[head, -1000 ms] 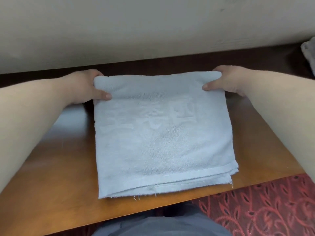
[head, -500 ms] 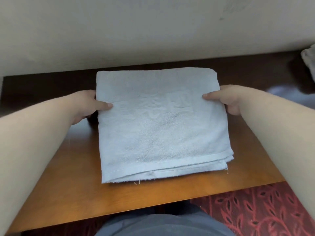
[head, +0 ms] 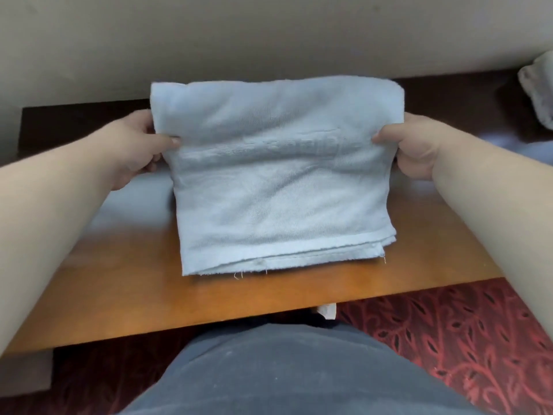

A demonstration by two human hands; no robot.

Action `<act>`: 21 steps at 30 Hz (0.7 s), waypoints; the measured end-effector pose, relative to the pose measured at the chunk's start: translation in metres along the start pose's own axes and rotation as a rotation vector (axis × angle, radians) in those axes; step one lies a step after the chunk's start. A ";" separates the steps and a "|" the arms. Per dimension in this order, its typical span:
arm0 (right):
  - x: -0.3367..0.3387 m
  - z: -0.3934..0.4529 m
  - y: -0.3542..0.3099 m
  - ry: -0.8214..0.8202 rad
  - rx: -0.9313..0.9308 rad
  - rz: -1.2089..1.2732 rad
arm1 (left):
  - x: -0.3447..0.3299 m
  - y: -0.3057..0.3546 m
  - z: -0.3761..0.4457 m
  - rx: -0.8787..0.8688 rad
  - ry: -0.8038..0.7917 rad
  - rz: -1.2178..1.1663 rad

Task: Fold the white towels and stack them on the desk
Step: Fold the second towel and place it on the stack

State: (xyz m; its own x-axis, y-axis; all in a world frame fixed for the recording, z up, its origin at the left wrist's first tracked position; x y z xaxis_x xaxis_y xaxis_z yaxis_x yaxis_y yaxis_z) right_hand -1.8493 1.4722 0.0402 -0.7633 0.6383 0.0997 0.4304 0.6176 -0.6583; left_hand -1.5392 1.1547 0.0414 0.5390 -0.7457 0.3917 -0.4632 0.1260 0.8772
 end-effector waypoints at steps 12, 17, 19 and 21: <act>0.023 -0.054 0.040 0.218 0.270 -0.360 | -0.012 0.013 -0.075 -0.341 -0.076 0.755; 0.007 -0.075 0.045 0.227 0.631 -0.958 | -0.021 0.021 -0.120 -0.854 -0.095 0.957; 0.002 -0.094 0.054 0.263 0.807 -1.089 | -0.031 0.015 -0.135 -0.981 -0.107 0.970; -0.009 -0.103 0.077 0.204 0.991 -1.219 | -0.043 0.003 -0.147 -1.070 -0.199 0.974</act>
State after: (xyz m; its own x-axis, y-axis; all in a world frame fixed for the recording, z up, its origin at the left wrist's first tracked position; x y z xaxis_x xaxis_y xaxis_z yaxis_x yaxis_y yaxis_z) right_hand -1.7602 1.5615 0.0652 -0.2911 0.1029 0.9511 -0.9012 0.3042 -0.3087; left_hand -1.4607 1.2836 0.0680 0.1791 -0.1478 0.9727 0.2008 0.9733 0.1110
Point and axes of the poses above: each hand's wrist, its own z-axis towards the middle knuckle, its own x-axis out of the back of the hand, y = z × x, the point moved 8 cm from there along z, towards the middle knuckle, and after that the axes turned 13 degrees about -x, right-handed, at the moved point
